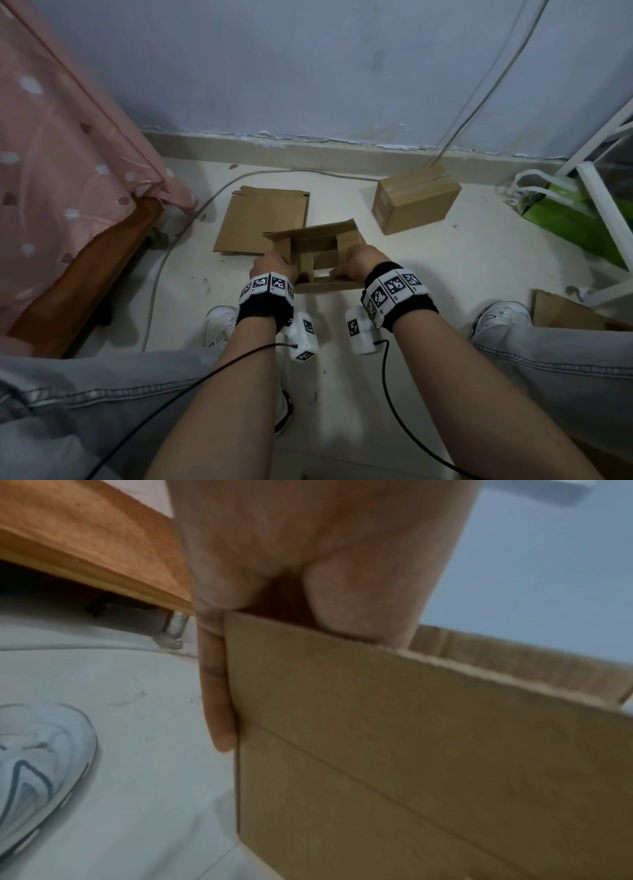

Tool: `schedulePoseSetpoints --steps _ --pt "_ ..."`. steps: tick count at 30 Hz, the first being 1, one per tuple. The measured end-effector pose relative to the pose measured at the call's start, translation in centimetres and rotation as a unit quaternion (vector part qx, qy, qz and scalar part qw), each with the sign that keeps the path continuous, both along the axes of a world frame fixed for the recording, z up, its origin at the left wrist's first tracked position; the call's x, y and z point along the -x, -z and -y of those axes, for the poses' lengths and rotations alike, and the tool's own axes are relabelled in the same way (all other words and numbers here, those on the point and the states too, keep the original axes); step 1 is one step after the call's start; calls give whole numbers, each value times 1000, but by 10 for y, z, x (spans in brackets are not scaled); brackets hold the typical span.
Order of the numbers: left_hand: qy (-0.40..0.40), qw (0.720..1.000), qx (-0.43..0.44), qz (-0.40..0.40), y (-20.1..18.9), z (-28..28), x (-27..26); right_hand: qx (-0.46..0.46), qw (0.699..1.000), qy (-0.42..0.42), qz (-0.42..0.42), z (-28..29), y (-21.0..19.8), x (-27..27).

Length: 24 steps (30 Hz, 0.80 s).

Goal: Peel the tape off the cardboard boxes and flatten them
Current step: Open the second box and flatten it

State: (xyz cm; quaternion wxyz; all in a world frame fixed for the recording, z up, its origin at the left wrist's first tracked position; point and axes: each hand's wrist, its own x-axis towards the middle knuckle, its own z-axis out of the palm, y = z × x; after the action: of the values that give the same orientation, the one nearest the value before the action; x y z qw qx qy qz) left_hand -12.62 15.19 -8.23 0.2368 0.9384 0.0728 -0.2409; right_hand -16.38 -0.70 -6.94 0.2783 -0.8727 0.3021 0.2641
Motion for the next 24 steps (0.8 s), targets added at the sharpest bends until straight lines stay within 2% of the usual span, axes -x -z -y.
schedulePoseSetpoints --steps 3,5,8,10,12,14,18,21,24 --pt "0 999 23 -36 -7 2 -2 8 996 89 26 10 9 2" --pt "-3 997 53 -56 -10 3 -4 15 992 118 42 18 11 5" --pt "-28 986 132 -100 -15 2 -10 3 997 78 21 29 5 8" --pt "-24 981 150 -122 -20 -1 -11 -37 999 33 -10 35 0 8" --pt "-22 979 157 -132 -22 -5 -12 -86 996 6 -4 43 -7 6" --pt "-29 978 156 -137 -20 -10 -12 -137 989 44 30 49 -15 3" --pt "-66 966 200 -152 -9 -20 -11 -181 978 92 42 59 -25 -3" --pt "-29 962 218 -163 -3 -26 -7 -198 971 125 54 65 -29 -2" --pt "72 960 205 -174 -2 -33 -3 -211 965 147 58 77 -31 -1"
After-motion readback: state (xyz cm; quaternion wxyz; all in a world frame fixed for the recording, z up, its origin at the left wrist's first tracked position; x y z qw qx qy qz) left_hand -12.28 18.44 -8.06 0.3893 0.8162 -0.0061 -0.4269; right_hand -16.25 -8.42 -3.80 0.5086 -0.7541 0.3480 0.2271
